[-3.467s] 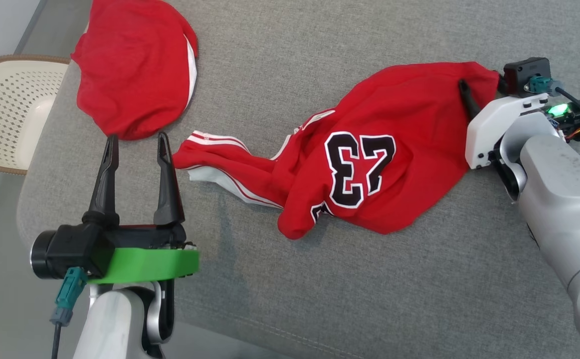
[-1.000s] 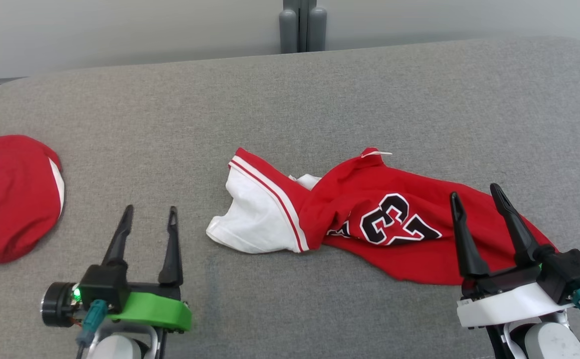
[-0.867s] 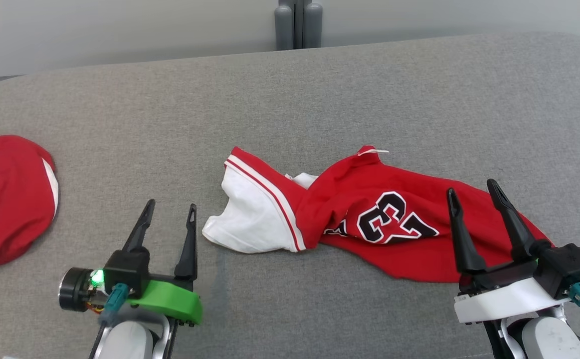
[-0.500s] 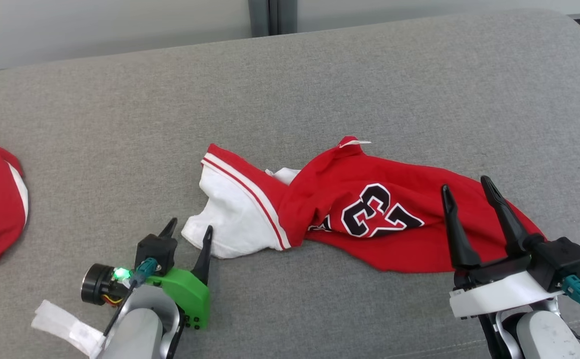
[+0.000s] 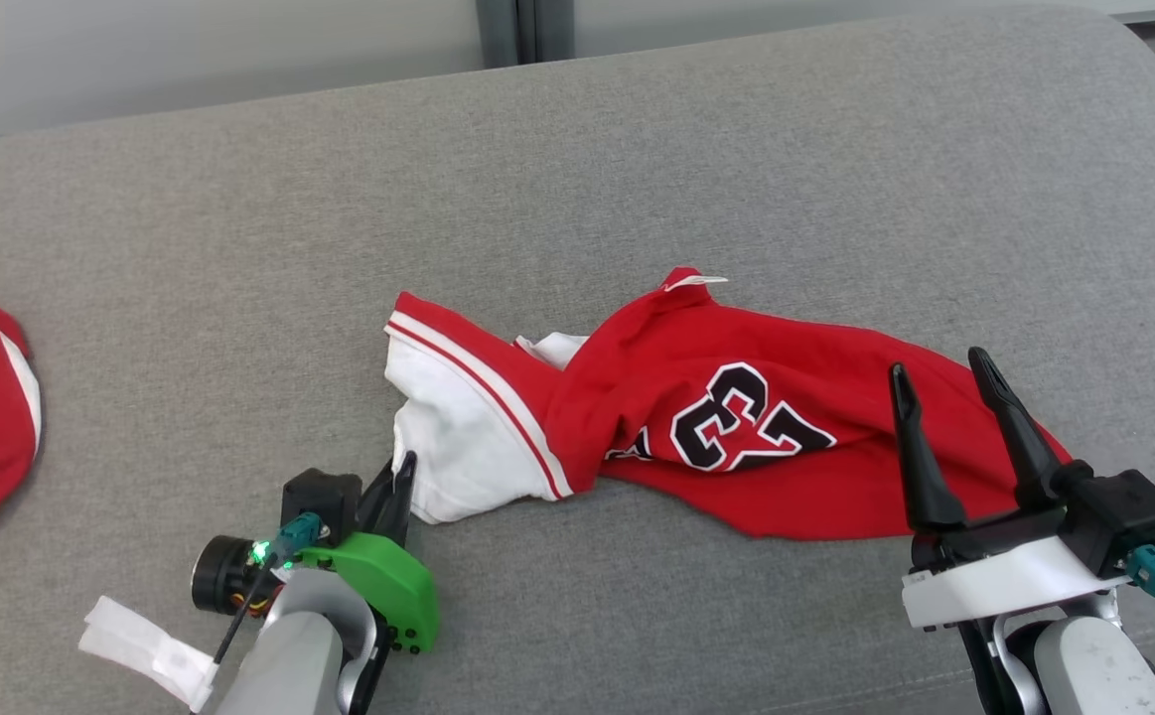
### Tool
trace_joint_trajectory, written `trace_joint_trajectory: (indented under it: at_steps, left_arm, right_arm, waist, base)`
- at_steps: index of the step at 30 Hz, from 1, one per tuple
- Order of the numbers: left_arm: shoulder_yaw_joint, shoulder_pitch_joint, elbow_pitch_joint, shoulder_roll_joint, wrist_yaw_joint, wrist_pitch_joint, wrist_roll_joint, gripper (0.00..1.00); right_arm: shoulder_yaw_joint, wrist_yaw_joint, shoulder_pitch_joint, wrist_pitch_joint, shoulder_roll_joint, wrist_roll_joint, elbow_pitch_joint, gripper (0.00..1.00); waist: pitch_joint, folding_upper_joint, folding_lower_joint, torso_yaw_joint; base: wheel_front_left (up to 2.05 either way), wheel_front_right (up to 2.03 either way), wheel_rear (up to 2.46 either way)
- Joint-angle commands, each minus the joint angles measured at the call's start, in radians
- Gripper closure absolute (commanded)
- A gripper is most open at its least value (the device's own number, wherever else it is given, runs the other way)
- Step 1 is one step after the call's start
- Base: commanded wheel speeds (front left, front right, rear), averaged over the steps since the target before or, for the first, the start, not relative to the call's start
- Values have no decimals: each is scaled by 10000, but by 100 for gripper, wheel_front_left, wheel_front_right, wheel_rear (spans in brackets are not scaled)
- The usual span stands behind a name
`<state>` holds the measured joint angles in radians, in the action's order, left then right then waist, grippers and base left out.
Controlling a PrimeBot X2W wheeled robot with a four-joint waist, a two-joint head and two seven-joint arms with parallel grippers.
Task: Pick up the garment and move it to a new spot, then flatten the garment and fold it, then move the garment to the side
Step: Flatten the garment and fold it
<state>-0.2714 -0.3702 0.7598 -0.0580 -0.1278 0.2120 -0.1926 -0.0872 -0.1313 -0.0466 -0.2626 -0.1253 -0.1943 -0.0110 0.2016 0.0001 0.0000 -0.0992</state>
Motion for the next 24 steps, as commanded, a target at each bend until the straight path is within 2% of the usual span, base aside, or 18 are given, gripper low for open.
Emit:
trace_joint_trajectory:
  at_steps: [1,4,12,19,24]
  left_arm:
    - [116,-30,-139,-69,-3,151,-161,100]
    - [301,170,-741,-49,159,379,-312,100]
    - [686,1424,-2985,-424,720,413,-440,100]
    - [1077,3484,-5229,-687,1569,-656,-708,100]
    - [1311,4755,-5805,-758,2056,-1532,-949,100]
  right_arm:
    - [39,10,102,-32,4,21,13,0]
    - [129,10,232,-31,-4,15,12,0]
    - [229,10,407,-32,-23,137,48,0]
    - [359,10,627,-32,28,176,144,0]
    - [342,10,626,-33,76,232,211,0]
  waist:
    - [-154,-1,0,196]
    - [-314,-1,0,540]
    - [-670,-1,0,1333]
    - [-816,-1,0,1795]
    - [-859,-1,0,1894]
  base:
    - [0,0,0]
    - [0,0,0]
    - [0,0,0]
    - [0,0,0]
    - [0,0,0]
